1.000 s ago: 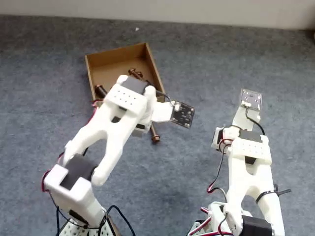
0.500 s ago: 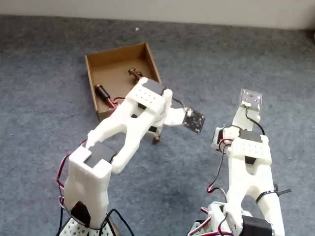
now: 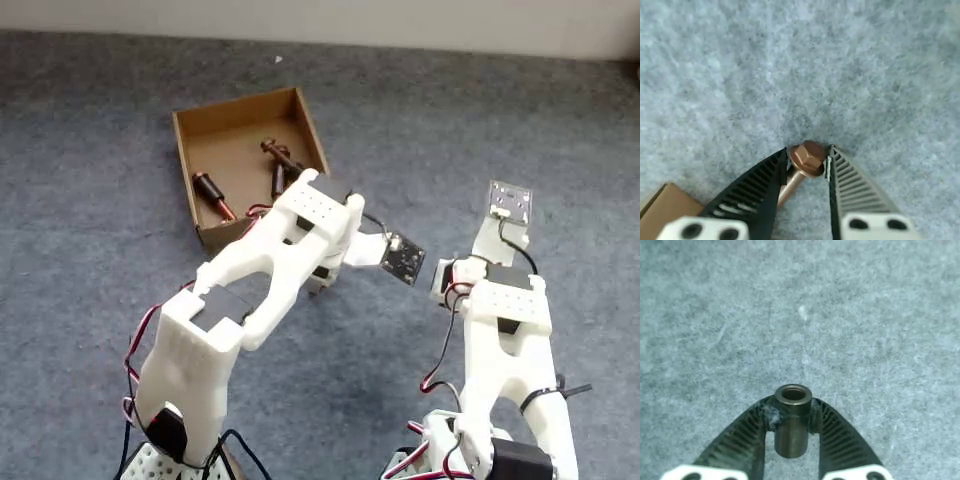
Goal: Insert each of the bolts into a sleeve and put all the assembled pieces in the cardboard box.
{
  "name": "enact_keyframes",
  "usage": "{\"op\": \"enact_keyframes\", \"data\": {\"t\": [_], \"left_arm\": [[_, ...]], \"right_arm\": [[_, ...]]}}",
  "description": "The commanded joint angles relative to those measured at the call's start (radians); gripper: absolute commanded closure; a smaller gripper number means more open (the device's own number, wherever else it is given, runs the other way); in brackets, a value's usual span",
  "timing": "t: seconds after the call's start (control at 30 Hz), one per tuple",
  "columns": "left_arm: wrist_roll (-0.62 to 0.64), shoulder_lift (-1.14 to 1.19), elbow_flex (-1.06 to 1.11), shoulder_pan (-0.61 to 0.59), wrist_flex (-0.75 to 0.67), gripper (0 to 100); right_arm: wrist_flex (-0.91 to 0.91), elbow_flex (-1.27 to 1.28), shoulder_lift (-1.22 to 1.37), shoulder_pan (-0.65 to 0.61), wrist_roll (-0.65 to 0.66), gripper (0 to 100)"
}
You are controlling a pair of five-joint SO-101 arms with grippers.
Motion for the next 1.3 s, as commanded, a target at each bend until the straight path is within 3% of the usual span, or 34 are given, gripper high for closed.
{"op": "enact_keyframes", "data": {"t": [0.0, 0.27, 0.37, 0.5, 0.67, 0.87, 1.27], "left_arm": [[-0.026, -0.013, -0.035, 0.025, -0.017, 86], [0.578, -0.005, -0.185, 0.059, -0.035, 86], [0.632, -0.005, -0.208, 0.053, -0.029, 82], [0.620, -0.013, -0.214, 0.027, -0.028, 77], [0.327, -0.015, -0.216, -0.016, 0.061, 77], [0.120, -0.005, -0.216, -0.097, 0.061, 77], [0.091, 0.142, -0.214, -0.050, -0.060, 77]], "right_arm": [[-0.019, -0.007, -0.036, 0.005, 0.000, 99.3], [-0.019, -0.007, -0.036, 0.005, 0.000, 99.3], [-0.019, -0.007, -0.036, 0.005, 0.000, 99.3], [-0.019, -0.007, -0.036, 0.005, 0.000, 99.3], [-0.019, -0.007, -0.036, 0.005, 0.000, 99.3], [-0.019, -0.007, -0.036, 0.005, 0.000, 99.3], [-0.019, -0.007, -0.035, 0.005, 0.000, 99.3]]}}
